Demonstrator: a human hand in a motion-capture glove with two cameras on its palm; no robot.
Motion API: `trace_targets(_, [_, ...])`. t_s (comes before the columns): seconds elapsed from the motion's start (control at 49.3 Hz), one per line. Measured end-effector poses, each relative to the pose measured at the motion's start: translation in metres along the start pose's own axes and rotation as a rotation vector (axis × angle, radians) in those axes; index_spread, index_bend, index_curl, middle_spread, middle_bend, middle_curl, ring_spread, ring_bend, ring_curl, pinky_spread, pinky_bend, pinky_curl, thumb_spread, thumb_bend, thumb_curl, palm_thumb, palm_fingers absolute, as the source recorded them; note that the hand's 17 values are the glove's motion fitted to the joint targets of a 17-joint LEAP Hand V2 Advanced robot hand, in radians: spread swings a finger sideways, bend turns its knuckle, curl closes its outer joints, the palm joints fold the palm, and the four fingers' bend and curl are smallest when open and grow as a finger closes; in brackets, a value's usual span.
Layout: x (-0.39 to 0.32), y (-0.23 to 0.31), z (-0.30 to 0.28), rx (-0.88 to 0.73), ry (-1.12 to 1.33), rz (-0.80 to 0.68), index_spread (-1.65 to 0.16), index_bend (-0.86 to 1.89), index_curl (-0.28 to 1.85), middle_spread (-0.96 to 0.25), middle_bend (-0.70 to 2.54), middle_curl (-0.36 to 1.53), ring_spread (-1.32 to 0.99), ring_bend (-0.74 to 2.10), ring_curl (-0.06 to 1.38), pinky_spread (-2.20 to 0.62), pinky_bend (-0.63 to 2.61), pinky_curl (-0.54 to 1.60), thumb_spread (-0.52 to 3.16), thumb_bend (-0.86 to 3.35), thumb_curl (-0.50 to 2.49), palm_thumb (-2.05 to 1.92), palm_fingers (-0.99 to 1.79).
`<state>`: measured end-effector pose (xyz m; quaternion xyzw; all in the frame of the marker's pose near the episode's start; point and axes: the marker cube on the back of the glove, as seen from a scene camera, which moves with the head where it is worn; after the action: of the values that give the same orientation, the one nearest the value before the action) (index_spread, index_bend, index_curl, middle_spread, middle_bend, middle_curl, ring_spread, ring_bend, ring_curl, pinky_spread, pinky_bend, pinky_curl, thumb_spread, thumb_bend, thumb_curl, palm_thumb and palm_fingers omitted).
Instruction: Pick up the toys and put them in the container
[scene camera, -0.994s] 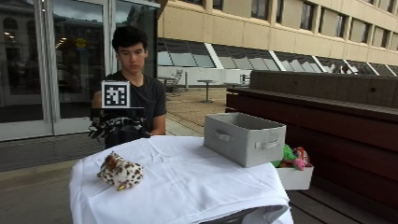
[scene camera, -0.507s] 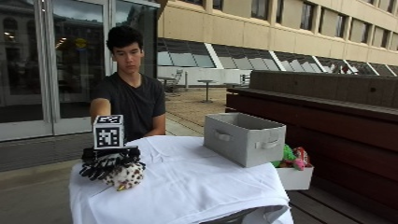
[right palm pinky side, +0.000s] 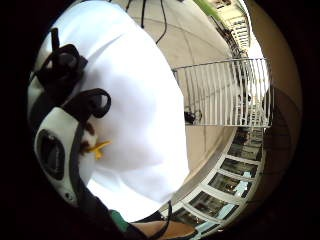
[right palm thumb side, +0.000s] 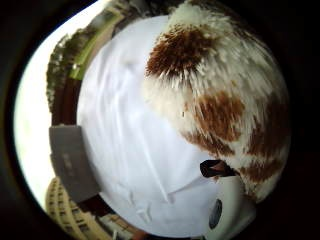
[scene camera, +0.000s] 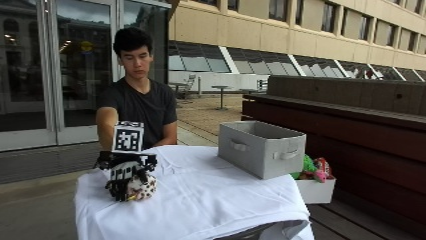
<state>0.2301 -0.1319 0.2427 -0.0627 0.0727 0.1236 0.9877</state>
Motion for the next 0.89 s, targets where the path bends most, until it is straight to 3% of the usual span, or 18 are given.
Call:
trace_targets(0.122, [0.002, -0.002, -0.007, 0.037, 0.040, 0.006, -0.35, -0.04, -0.04, -0.18, 1.29, 0.64, -0.34, 1.39, 0.54, -0.41, 1.30, 0.36, 0.60, 0.52, 0.67, 1.09, 0.71])
trace_targets(0.284, [0.013, -0.007, -0.003, -0.069, -0.059, 0.072, -0.38, 0.09, -0.01, -0.25, 1.26, 0.59, -0.35, 1.38, 0.50, -0.43, 1.08, 0.32, 0.21, 0.53, 0.73, 1.08, 0.86])
trace_targets(0.406, [0.021, -0.002, 0.002, -0.154, -0.144, 0.106, -0.38, 0.16, 0.01, -0.24, 1.14, 0.52, -0.31, 1.29, 0.45, -0.49, 1.03, 0.31, 0.37, 0.79, 0.82, 1.18, 1.08])
trace_targets(0.446, [0.022, -0.002, 0.000, -0.166, -0.160, 0.115, -0.37, 0.18, 0.02, -0.22, 1.10, 0.51, -0.26, 1.25, 0.45, -0.49, 0.99, 0.31, 0.43, 0.85, 0.84, 1.18, 1.11])
trace_targets(0.548, [0.022, 0.004, -0.008, -0.168, -0.169, 0.109, -0.35, 0.30, 0.07, -0.04, 1.01, 0.48, -0.17, 1.20, 0.43, -0.51, 0.90, 0.30, 0.54, 0.94, 0.86, 1.10, 1.19])
trace_targets(0.649, [0.015, 0.009, -0.024, -0.158, -0.182, 0.097, -0.34, 0.33, 0.09, 0.02, 1.00, 0.47, -0.22, 1.23, 0.43, -0.52, 0.81, 0.29, 0.47, 0.81, 0.85, 0.91, 1.20])
trace_targets(0.71, [0.009, 0.014, -0.037, -0.154, -0.178, 0.080, -0.33, 0.36, 0.11, -0.10, 0.98, 0.47, -0.28, 1.21, 0.43, -0.49, 0.82, 0.30, 0.40, 0.64, 0.82, 0.73, 1.16])
trace_targets(0.892, [-0.026, 0.019, -0.104, -0.046, -0.186, 0.044, -0.35, 0.23, 0.09, -0.24, 0.93, 0.48, -0.36, 1.21, 0.44, -0.48, 0.87, 0.34, 0.35, 0.50, 0.83, 0.60, 1.07])
